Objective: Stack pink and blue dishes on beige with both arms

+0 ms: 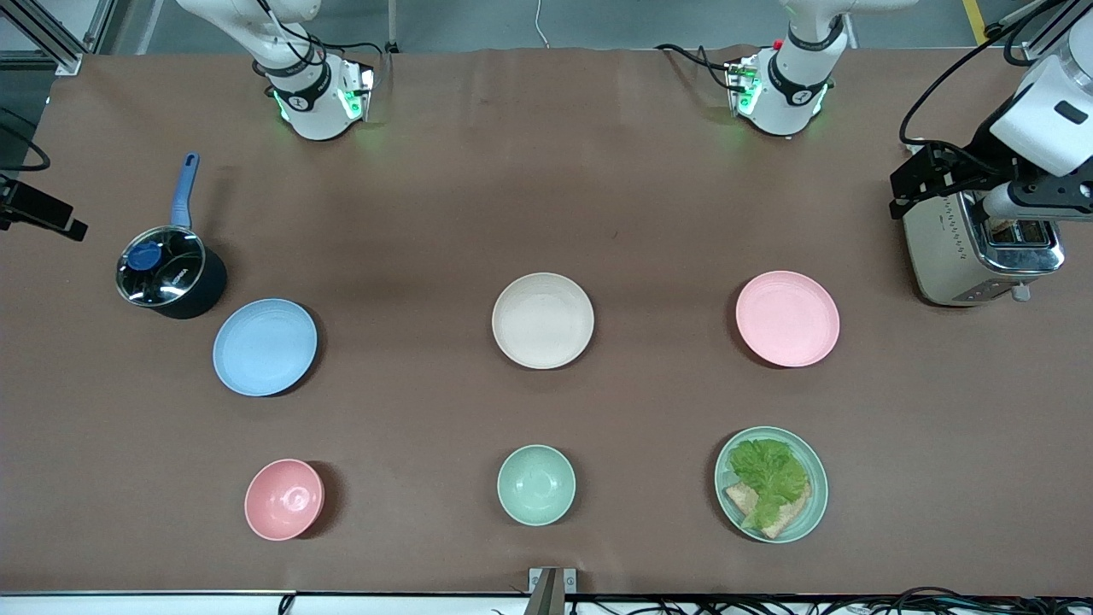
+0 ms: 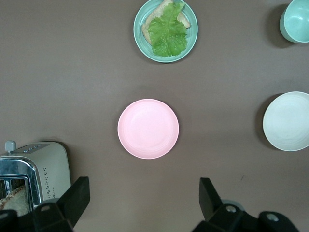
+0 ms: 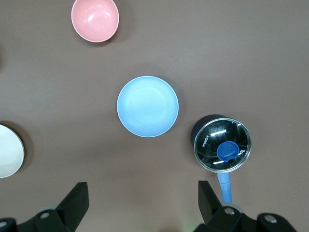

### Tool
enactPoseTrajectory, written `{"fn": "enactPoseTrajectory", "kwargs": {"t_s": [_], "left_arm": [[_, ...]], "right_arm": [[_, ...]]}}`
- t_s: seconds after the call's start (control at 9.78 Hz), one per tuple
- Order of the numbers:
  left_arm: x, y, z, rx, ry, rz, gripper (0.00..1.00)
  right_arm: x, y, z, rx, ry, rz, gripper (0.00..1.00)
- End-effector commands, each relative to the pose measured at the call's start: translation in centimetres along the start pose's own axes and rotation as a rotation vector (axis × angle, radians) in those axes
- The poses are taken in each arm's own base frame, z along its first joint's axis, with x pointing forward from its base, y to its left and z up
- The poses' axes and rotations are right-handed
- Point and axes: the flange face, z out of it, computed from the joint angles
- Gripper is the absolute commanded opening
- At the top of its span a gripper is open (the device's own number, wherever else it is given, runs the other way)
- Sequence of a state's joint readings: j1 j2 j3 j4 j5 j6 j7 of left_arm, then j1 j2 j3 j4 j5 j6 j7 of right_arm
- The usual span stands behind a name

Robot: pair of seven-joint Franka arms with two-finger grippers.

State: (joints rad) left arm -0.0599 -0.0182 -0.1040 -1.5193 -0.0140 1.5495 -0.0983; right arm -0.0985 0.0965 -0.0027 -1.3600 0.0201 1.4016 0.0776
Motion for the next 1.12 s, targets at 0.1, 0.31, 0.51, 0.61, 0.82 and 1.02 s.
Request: {"fn": "enactPoseTrajectory", "kwargs": {"t_s": [0.1, 0.31, 0.51, 0.61, 0.82, 1.02], "left_arm": [[0.0, -0.3, 1.3, 0.013, -0.02, 0.003, 1.0], [0.2, 0.0, 1.5, 0.015, -0.015, 0.014, 1.0], [0.3, -0.4, 2.0, 0.017, -0.021, -0.009, 0.98], [0.7, -0.6, 3.4, 0.012, -0.049, -0.005, 0.98], [1.3, -2.3, 8.1, 0.012, -0.082, -0.015, 0.98], [1.7, -4.7, 15.6, 0.002, -0.09, 0.069, 1.0]], "right_arm": [[-0.3, 0.0, 0.1, 0.005, 0.005, 0.005, 1.0], [0.5, -0.1, 0.6, 0.006, 0.018, -0.004, 1.0], [1.9, 0.2, 2.4, 0.008, -0.002, -0.004, 1.0], [2.6, 0.3, 4.5, 0.018, -0.042, -0.001, 1.0], [4.5, 1.6, 8.7, 0.057, -0.06, -0.01, 1.0], [5.7, 4.6, 16.5, 0.161, -0.103, -0.006, 1.0]]}}
